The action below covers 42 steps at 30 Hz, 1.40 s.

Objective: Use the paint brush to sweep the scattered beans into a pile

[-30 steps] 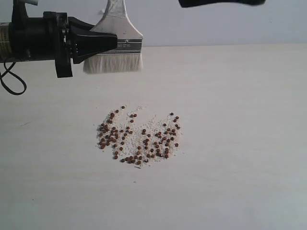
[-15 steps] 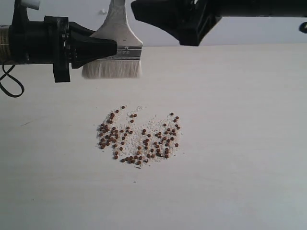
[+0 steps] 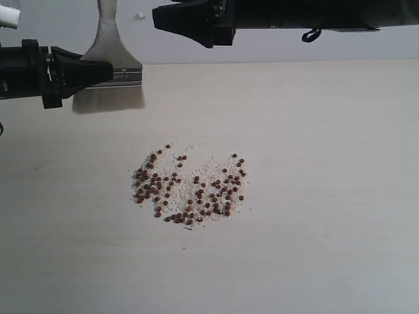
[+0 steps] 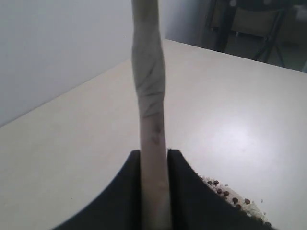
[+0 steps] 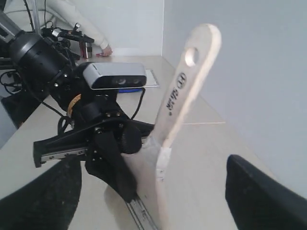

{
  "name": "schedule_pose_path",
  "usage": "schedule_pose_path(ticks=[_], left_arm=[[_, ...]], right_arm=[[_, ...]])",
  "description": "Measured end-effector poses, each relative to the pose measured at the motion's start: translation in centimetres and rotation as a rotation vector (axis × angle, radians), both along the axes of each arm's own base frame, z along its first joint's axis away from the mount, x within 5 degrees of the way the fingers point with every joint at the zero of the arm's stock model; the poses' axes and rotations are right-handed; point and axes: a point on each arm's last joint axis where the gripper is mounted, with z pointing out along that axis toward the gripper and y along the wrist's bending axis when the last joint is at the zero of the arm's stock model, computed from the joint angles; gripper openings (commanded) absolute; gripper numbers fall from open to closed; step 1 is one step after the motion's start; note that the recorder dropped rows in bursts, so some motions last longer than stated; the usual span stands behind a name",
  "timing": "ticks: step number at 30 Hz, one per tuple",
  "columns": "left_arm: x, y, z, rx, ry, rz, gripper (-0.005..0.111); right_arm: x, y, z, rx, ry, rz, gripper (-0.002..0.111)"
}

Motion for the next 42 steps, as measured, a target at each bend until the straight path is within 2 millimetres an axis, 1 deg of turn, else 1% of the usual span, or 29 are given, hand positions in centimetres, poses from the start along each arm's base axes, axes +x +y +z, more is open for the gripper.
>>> schedule_pose_path(ticks=[1,3,6,8,9,14,15,21,27,34,42], left_arm=[[-0.1,-0.2,0.0,0.000,0.000,-0.005,0.000],[-0.2,-0.6,0.0,-0.001,0.002,-0.017,0.000],[-0.4,-1.4,0.1,-0.001,-0.002,-0.042,0.000],[-0.7,-2.1,0.1,0.000,-0.004,-0.063,0.000],[-0.8,-2.2,0.1,0.000,-0.004,-0.068,0.000],[-0.9,-2.3,0.0,0.012,-0.008,-0.082,0.000],[-1.0,-2.4,0.0,0.015,-0.008,-0.089,0.000],[-1.4,-3.2,-0.1,0.022,-0.009,-0.121,0.000],[-1.6,-3.6,-0.1,0.024,-0.010,-0.136,0.000],[-1.6,-3.6,-0.1,0.019,-0.011,-0.130,0.000],[-1.5,-3.6,0.0,0.006,-0.012,-0.117,0.000]], right_arm=[[0.8,0.2,-0.9,0.001,0.031,-0.001,0.073],[1.5,0.4,-1.7,0.001,0.063,-0.002,0.071],[1.6,0.5,-2.0,0.003,0.095,-0.003,0.071],[1.5,0.8,-1.8,0.010,0.119,0.006,0.071],[1.2,1.4,-1.8,0.009,0.123,0.019,0.071],[-0.1,3.4,-1.5,0.012,0.118,0.077,0.071],[-0.2,3.5,-1.4,0.012,0.114,0.081,0.071],[0.0,3.7,-0.3,0.026,0.095,0.084,0.071],[0.3,3.8,1.0,0.048,0.138,0.084,0.069],[0.4,3.8,1.0,0.051,0.176,0.084,0.069],[0.9,4.0,-0.8,0.042,0.251,0.082,0.069]])
